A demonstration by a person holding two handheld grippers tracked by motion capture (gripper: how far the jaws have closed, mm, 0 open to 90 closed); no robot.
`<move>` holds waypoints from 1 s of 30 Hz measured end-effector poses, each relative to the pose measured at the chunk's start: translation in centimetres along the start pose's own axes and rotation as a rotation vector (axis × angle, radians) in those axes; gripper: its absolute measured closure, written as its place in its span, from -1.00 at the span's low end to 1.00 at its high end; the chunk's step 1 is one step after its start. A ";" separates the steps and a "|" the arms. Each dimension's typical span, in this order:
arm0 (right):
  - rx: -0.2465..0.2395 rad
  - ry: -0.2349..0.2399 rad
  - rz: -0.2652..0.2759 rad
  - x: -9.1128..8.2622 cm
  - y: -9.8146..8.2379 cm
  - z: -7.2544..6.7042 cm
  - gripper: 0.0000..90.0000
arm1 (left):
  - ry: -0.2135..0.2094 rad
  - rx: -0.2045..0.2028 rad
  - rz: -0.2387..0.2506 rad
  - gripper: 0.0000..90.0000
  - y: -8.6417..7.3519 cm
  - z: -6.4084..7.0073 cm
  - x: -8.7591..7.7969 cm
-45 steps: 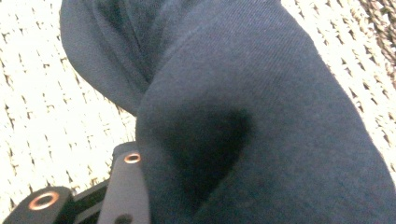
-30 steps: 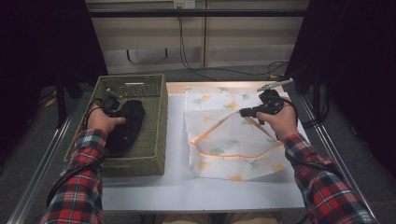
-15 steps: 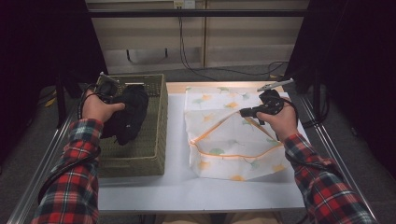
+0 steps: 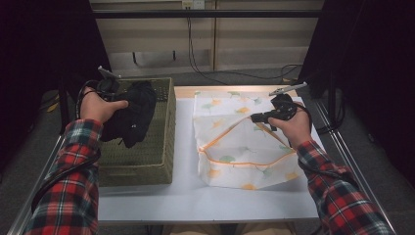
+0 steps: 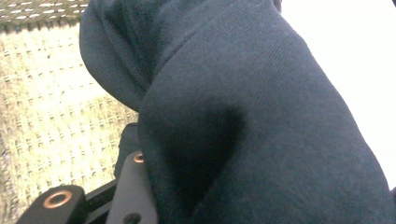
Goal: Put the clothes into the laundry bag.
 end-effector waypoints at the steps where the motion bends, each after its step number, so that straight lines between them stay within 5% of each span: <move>1: -0.002 -0.002 -0.005 0.0 0.0 0.0 1.00 | -0.002 0.005 -0.002 0.31 0.1 0.1 0.0; 13: -0.005 0.000 -0.008 0.1 0.1 -0.2 1.00 | -0.072 0.031 -0.003 0.31 1.6 2.7 -0.6; 30: -0.003 -0.014 -0.009 0.1 0.1 -0.1 1.00 | -0.141 0.139 -0.010 0.31 3.6 6.4 -1.3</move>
Point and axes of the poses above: each handheld gripper's, and its own axes: x roughly forward along the jaws, y roughly out of its top, z roughly to its right, the point moved 1 cm from there along x, roughly forward along the jaws, and after that the axes turned 11 degrees about x, right-handed, at the moved point
